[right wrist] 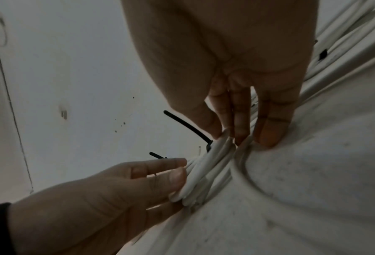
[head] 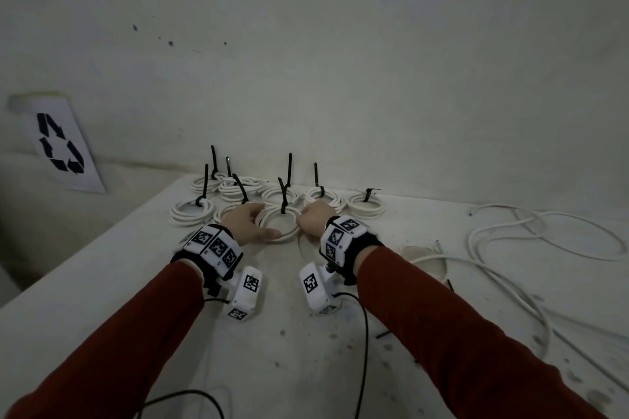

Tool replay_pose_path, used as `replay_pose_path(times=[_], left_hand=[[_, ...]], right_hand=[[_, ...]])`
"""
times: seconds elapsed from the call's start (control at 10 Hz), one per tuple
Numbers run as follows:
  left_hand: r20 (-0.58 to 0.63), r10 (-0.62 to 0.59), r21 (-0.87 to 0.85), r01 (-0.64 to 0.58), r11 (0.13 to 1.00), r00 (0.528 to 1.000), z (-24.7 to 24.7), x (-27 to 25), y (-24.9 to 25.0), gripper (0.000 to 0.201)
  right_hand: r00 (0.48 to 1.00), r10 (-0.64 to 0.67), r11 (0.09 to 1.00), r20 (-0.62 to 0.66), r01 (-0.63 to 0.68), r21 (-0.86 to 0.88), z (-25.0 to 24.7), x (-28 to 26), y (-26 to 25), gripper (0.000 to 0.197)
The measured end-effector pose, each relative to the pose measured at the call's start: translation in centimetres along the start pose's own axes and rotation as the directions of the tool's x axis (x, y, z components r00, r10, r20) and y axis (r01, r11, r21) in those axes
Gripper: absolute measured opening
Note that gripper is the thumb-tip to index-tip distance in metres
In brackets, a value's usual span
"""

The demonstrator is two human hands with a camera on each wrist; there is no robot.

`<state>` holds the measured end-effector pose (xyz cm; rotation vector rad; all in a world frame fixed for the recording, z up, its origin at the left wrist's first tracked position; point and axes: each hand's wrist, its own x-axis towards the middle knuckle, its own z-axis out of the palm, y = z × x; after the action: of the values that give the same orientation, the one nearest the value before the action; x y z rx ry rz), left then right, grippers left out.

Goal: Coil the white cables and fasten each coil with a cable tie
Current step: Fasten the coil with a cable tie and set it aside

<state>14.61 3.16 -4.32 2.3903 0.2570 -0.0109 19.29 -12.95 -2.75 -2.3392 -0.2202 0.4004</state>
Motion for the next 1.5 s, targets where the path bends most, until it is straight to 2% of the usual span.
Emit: replay_pose_path(times=[0.1, 0.2, 0.3, 0.4, 0.5, 0.6, 0.7, 0.8, 0.9, 1.0, 1.1, 1.2, 1.3, 1.4, 1.5], left_hand=[[0.005, -0.014, 0.096, 0.013, 0.995, 1.0, 0.1, 0.1, 0.1, 0.082], [0.0, -0.039, 0.23, 0.038, 0.972, 0.999, 0.2, 0.3, 0.4, 0.08], [0.001, -0.035, 0.296, 0.033, 0.955, 0.999, 0.4, 0.4, 0.8, 0.079], [0.01, 0.0, 0.347, -0.003, 0.938, 1.0, 0.3, 0.2, 1.2, 0.074], [0.06, 0.072, 0.366, -0.089, 0.926, 0.996, 0.4, 0.1, 1.4, 0.054], [0.09, 0.089, 0.368, -0.116, 0.923, 0.992, 0.8, 0.0, 1.5, 0.036], [0.084, 0.108, 0.338, -0.131, 0.932, 0.991, 1.0, -0.2, 1.7, 0.03], [0.064, 0.107, 0.322, -0.122, 0.939, 0.992, 0.9, -0.2, 1.8, 0.025], [0.066, 0.1, 0.277, -0.115, 0.954, 0.993, 0.8, 0.0, 1.5, 0.025], [0.063, 0.109, 0.233, -0.121, 0.965, 0.992, 0.5, -0.3, 1.0, 0.024], [0.051, 0.158, 0.159, -0.164, 0.974, 0.986, 0.1, -0.1, -0.4, 0.016], [-0.002, 0.197, -0.077, -0.197, 0.977, 0.98, -0.2, -0.2, -1.6, 0.029], [-0.052, 0.102, -0.33, -0.114, 0.937, 0.993, -0.1, -0.2, -2.3, 0.046], [0.009, -0.041, -0.504, 0.04, 0.863, 0.999, -0.1, -0.2, -2.2, 0.048], [0.126, -0.094, -0.624, 0.153, 0.767, 0.988, -0.6, 0.1, -2.4, 0.027]], right_hand=[[1.0, -0.02, 0.994, 0.014, 0.022, -0.108, -0.4, 0.0, 0.5, 0.028], [0.999, 0.035, 0.98, 0.003, -0.033, -0.197, -1.0, 0.5, 1.0, 0.029], [1.0, -0.002, 0.929, 0.006, 0.004, -0.37, -1.5, 1.0, 1.6, 0.027], [1.0, -0.028, 0.917, 0.014, 0.031, -0.398, -1.4, 2.0, 2.5, 0.04], [0.999, -0.054, 0.888, 0.011, 0.053, -0.457, -1.1, 2.1, 2.3, 0.038], [0.995, -0.099, 0.911, -0.002, 0.09, -0.402, -0.6, 2.0, 1.3, 0.021], [0.996, -0.078, 0.941, -0.039, 0.061, -0.333, -0.3, 1.7, 1.1, 0.02], [0.999, -0.035, 0.989, -0.003, 0.034, -0.144, -0.4, 1.9, 1.3, 0.024], [0.999, 0.008, 1.0, 0.037, -0.009, 0.021, -0.4, 1.8, 1.6, 0.038], [0.995, -0.008, 0.975, 0.102, -0.015, 0.222, -0.4, 2.3, 1.9, 0.041], [0.997, 0.015, 0.959, 0.077, -0.037, 0.282, -0.3, 2.4, 2.2, 0.037], [0.999, -0.004, 1.0, 0.032, 0.004, 0.0, -0.9, 1.8, 3.0, 0.037], [0.99, -0.056, 0.985, 0.127, 0.034, 0.168, -1.0, 1.2, 2.9, 0.039], [0.982, 0.119, 0.749, 0.148, -0.187, 0.636, 0.1, 3.7, 2.6, 0.039], [0.987, 0.018, 0.82, 0.163, -0.107, 0.562, 0.5, 4.2, 2.8, 0.041]])
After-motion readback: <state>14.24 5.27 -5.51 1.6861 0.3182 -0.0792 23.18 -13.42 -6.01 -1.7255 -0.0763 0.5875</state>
